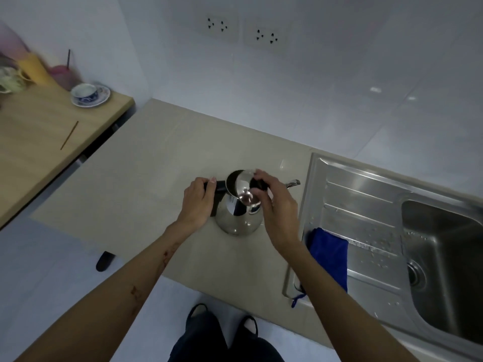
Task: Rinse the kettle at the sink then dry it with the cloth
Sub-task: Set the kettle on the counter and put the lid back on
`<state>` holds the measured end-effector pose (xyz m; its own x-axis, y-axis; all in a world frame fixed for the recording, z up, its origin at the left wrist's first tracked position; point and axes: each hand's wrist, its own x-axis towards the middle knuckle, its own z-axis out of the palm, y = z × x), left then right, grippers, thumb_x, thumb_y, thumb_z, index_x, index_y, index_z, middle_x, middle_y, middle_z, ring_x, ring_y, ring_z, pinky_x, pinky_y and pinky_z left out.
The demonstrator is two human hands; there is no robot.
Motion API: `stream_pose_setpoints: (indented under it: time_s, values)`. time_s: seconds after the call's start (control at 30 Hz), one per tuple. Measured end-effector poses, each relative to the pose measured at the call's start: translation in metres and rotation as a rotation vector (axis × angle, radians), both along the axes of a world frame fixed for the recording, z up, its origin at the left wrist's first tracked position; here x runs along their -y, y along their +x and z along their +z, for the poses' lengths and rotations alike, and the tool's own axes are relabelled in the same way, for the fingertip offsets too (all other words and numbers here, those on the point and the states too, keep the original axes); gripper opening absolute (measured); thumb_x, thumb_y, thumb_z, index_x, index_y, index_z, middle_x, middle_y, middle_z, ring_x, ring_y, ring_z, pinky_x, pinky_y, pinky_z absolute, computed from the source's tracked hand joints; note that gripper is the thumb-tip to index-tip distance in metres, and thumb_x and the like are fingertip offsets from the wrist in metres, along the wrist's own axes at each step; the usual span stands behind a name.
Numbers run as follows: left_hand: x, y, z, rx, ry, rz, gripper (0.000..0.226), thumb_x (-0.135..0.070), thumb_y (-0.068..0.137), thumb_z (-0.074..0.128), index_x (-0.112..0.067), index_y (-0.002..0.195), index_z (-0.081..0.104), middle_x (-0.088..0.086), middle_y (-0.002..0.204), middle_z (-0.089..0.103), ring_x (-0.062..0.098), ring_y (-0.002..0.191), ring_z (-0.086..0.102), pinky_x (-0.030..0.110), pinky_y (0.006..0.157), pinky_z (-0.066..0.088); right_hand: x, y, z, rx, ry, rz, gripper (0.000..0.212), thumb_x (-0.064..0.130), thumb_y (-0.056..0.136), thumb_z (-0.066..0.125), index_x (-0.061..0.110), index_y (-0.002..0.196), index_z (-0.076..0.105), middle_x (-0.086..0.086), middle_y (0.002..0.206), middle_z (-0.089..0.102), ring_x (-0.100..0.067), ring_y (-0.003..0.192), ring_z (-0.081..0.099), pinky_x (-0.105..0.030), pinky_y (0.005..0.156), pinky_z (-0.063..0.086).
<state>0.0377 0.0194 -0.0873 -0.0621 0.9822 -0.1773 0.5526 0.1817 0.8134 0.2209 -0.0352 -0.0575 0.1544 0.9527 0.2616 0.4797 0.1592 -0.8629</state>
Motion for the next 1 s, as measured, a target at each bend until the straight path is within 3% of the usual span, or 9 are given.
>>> stream_pose_setpoints:
  time_s: [0.13,0.23,0.3,0.4,0.53,0.63,0.83,0.93,1.0]
  values:
    - [-0.004,0.001,0.01,-0.061,0.028,-0.062,0.035,-0.042,0.102,0.03,-0.017,0.083,0.045,-0.001,0.083,0.046,0.028,0.101,0.048,0.034,0.094,0.032,-0.037,-0.006,0.012,0.212,-0.122,0.107,0.021,0.018,0.095,0.059,0.019,0.116,0.063,0.004,0.109,0.068,-0.014,0.101,0.058,-0.036,0.086,0.051]
    - [-0.01,-0.002,0.016,-0.072,-0.007,-0.119,0.037,-0.041,0.103,0.031,-0.014,0.081,0.045,0.0,0.086,0.044,0.025,0.1,0.042,0.031,0.09,0.03,-0.048,-0.009,0.014,0.298,-0.191,0.151,0.02,0.019,0.096,0.057,0.016,0.115,0.061,-0.001,0.106,0.067,-0.015,0.093,0.058,-0.03,0.077,0.047]
    - [-0.014,-0.007,0.017,-0.034,-0.03,-0.141,0.046,-0.052,0.099,0.033,-0.016,0.072,0.042,0.001,0.077,0.047,0.027,0.091,0.047,0.032,0.072,0.036,-0.051,-0.011,0.015,0.332,-0.204,0.152,0.022,0.019,0.096,0.058,0.015,0.118,0.06,-0.002,0.109,0.068,-0.016,0.092,0.058,-0.025,0.074,0.041]
    - [-0.02,-0.012,0.02,-0.002,-0.125,-0.217,0.052,-0.062,0.093,0.039,-0.011,0.086,0.048,0.006,0.083,0.054,0.018,0.075,0.051,0.026,0.057,0.033,-0.048,-0.016,0.014,0.341,-0.204,0.168,0.025,0.017,0.096,0.058,0.013,0.121,0.059,-0.005,0.113,0.068,-0.021,0.099,0.061,-0.023,0.079,0.043]
    - [-0.025,-0.018,0.023,-0.009,-0.194,-0.308,0.058,-0.069,0.088,0.042,-0.012,0.099,0.048,0.004,0.086,0.057,0.013,0.071,0.052,0.025,0.058,0.035,-0.046,-0.019,0.01,0.313,-0.194,0.137,0.031,0.016,0.095,0.061,0.01,0.126,0.059,-0.008,0.116,0.069,-0.024,0.102,0.064,-0.023,0.085,0.046]
    - [-0.028,-0.02,0.019,0.018,-0.224,-0.315,0.062,-0.073,0.083,0.047,-0.013,0.096,0.049,0.001,0.084,0.057,0.012,0.071,0.051,0.025,0.058,0.035,-0.044,-0.022,0.0,0.265,-0.174,0.069,0.033,0.016,0.096,0.061,0.011,0.129,0.058,-0.006,0.126,0.067,-0.025,0.107,0.066,-0.025,0.091,0.05]
    - [-0.033,-0.016,0.011,0.052,-0.207,-0.269,0.056,-0.07,0.078,0.058,-0.016,0.079,0.045,-0.001,0.075,0.054,0.014,0.066,0.049,0.023,0.054,0.032,-0.041,-0.037,-0.018,0.192,-0.075,-0.056,0.027,0.018,0.097,0.052,0.018,0.123,0.055,-0.003,0.135,0.063,-0.017,0.119,0.062,-0.047,0.108,0.046]
    - [-0.034,-0.016,0.012,0.059,-0.198,-0.26,0.056,-0.069,0.078,0.059,-0.015,0.078,0.044,-0.001,0.074,0.052,0.013,0.064,0.047,0.024,0.054,0.031,-0.042,-0.036,-0.015,0.171,-0.089,-0.053,0.024,0.014,0.098,0.053,0.018,0.121,0.057,-0.001,0.133,0.064,-0.014,0.113,0.066,-0.038,0.102,0.051]
    - [-0.033,-0.015,0.013,0.06,-0.195,-0.246,0.056,-0.069,0.078,0.06,-0.015,0.076,0.043,-0.001,0.073,0.052,0.013,0.063,0.046,0.024,0.054,0.031,-0.042,-0.033,-0.012,0.181,-0.088,-0.03,0.022,0.011,0.098,0.054,0.018,0.119,0.057,0.001,0.132,0.064,-0.015,0.103,0.07,-0.025,0.089,0.057]
